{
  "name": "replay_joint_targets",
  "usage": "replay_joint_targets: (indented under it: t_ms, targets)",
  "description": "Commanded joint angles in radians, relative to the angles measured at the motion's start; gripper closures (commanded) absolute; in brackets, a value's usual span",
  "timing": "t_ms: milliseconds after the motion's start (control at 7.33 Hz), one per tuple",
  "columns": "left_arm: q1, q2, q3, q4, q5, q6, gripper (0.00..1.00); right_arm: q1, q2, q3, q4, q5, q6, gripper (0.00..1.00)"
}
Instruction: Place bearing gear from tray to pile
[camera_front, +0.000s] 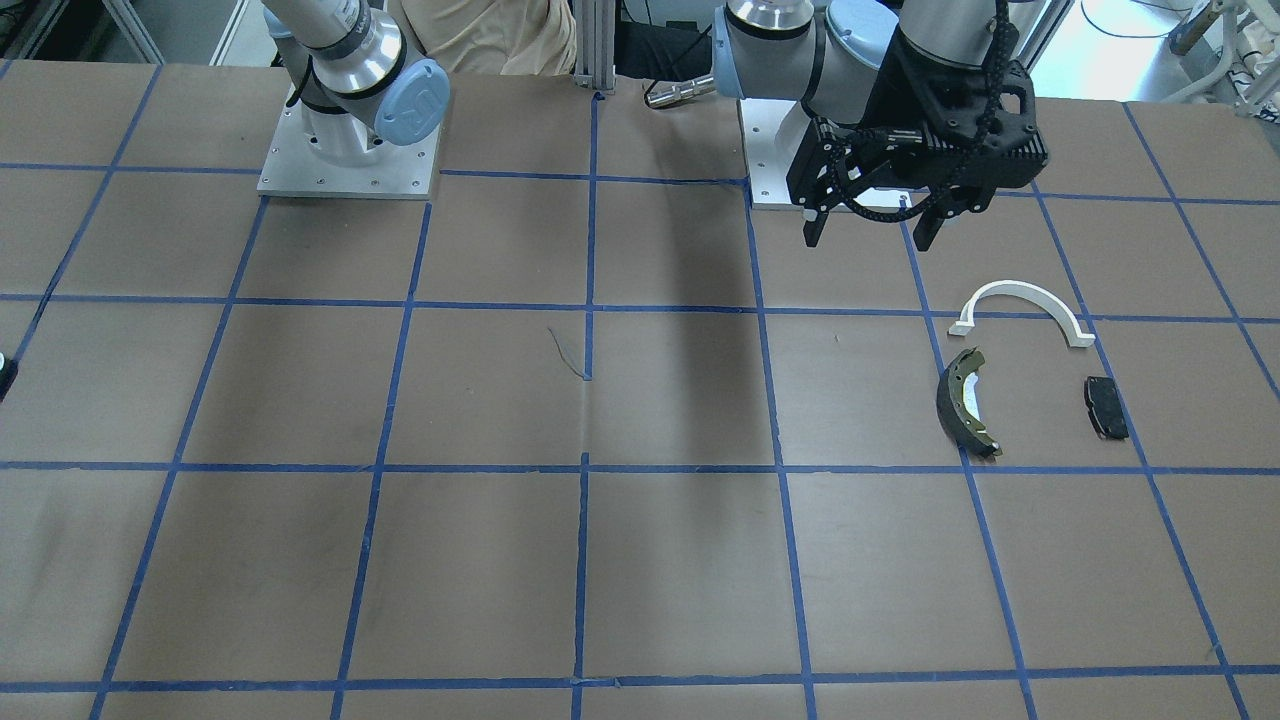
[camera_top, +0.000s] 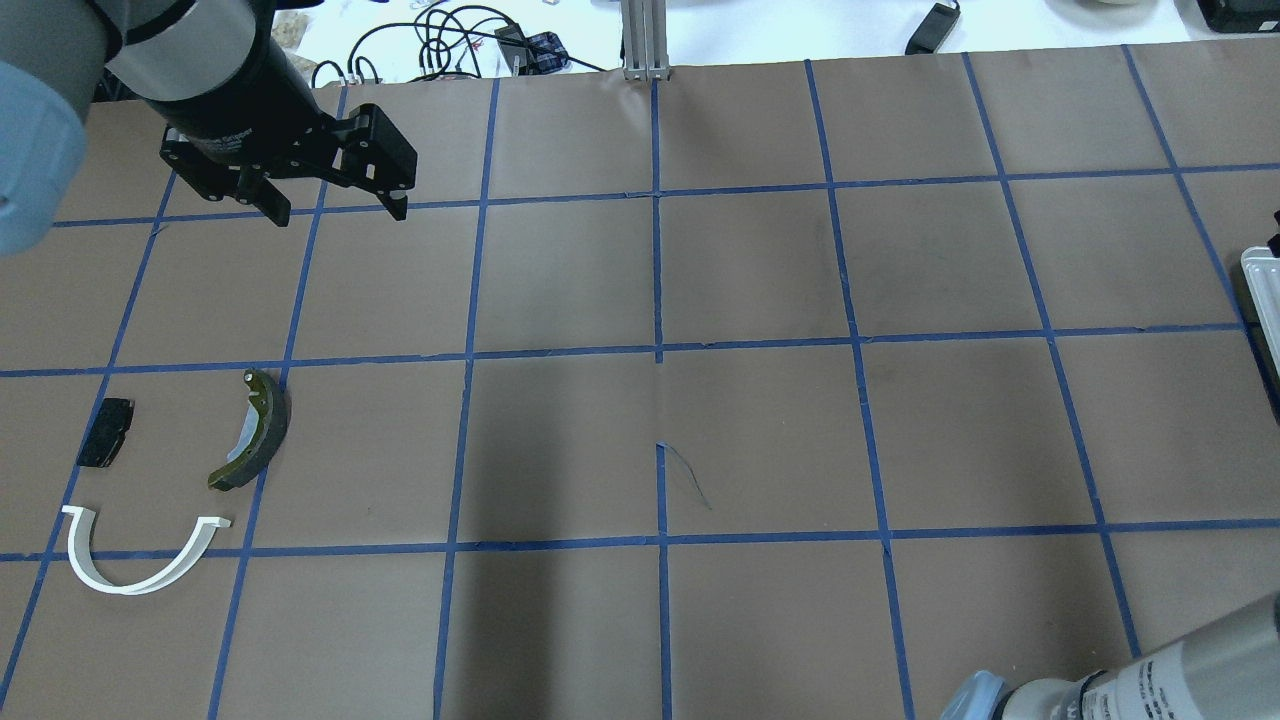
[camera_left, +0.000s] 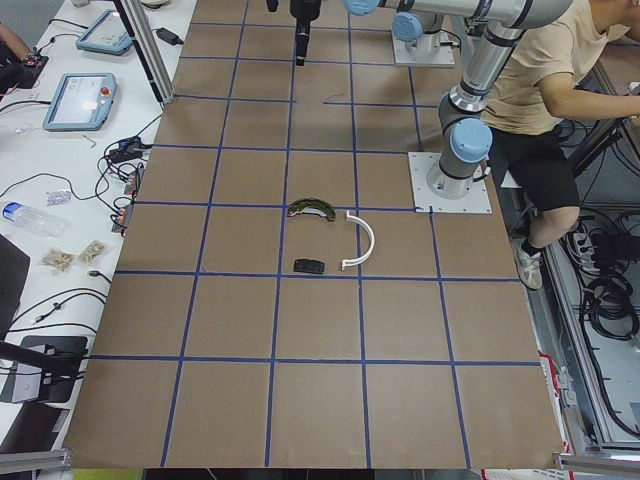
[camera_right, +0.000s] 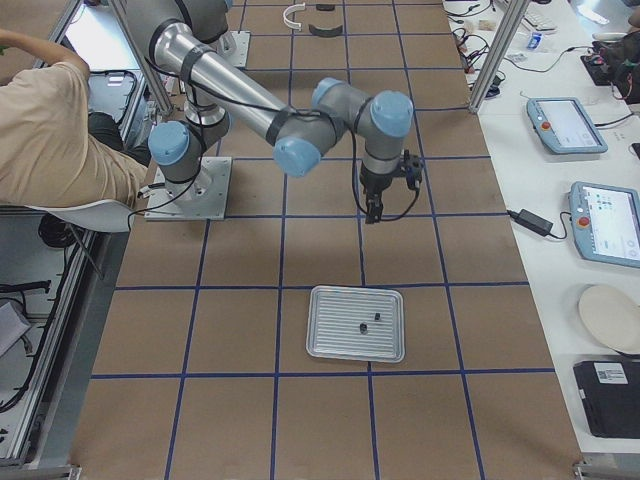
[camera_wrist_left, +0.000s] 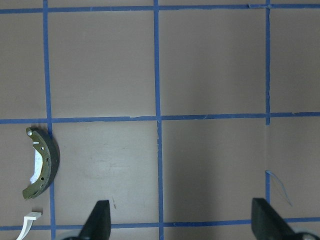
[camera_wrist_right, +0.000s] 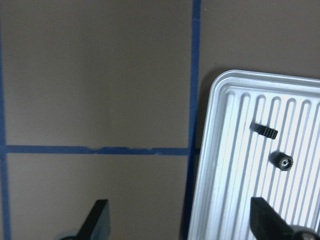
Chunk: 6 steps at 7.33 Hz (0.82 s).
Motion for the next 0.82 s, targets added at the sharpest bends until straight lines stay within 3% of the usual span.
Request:
replay_joint_targets:
  t_ms: [0,409,682]
  targets:
    - [0.000,0.000,0.001,0.000,0.000,0.000,0.00,-0.077,0.118,-0.010,-0.118,0.005,-0.109,0.00]
    - [0.000,0.000,0.001,0.000,0.000,0.000,0.00,-0.082,0.230,-0.097,-0.118,0.005,-0.182,0.00]
    - [0.000,0.000,-0.001,0.000,0.000,0.000,0.00,-0.082,0.256,-0.120,-0.120,0.002,-0.193,0.09]
